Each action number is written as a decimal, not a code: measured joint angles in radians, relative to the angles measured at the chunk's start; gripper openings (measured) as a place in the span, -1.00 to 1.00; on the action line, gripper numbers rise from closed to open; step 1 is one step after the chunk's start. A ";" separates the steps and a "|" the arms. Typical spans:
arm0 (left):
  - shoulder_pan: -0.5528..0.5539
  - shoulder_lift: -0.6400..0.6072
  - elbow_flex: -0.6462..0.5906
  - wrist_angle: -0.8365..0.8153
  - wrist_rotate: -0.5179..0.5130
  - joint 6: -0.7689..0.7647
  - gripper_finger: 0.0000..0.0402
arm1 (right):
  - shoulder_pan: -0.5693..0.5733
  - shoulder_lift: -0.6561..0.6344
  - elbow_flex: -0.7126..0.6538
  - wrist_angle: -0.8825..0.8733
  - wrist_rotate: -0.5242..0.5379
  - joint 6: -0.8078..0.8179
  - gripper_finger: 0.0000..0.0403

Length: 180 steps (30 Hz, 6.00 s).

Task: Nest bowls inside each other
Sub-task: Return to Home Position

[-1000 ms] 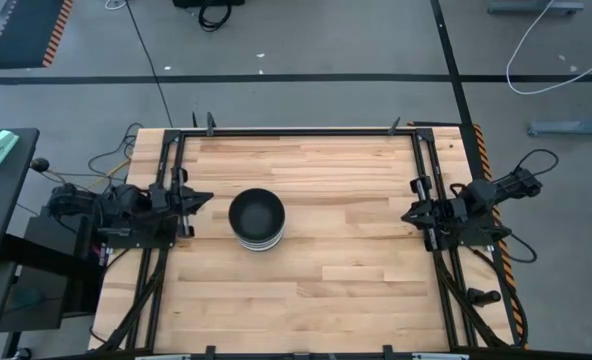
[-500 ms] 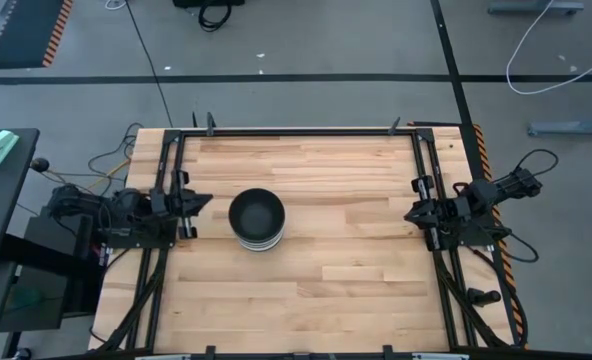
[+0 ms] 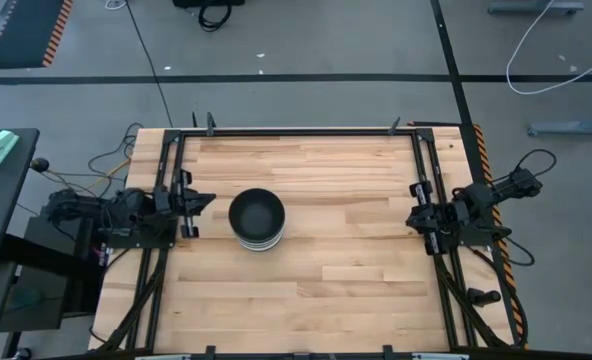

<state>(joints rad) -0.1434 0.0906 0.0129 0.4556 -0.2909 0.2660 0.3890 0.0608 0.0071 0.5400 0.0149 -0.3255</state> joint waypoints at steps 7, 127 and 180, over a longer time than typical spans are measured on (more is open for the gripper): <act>0.001 0.000 0.000 -0.076 0.001 -0.023 -0.99 | 0.000 0.000 0.000 -0.092 -0.027 0.062 -1.00; 0.350 0.047 -0.005 -0.410 0.046 -0.066 -1.00 | -0.176 0.148 0.015 -0.441 0.186 0.356 -1.00; 0.515 0.152 -0.005 -0.420 0.160 -0.119 -1.00 | -0.177 0.148 0.014 -0.472 0.149 0.413 -1.00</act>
<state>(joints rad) 0.3720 0.2422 0.0082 0.0353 -0.1305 0.1466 0.2123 0.2085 0.0216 0.0681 0.1635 0.0872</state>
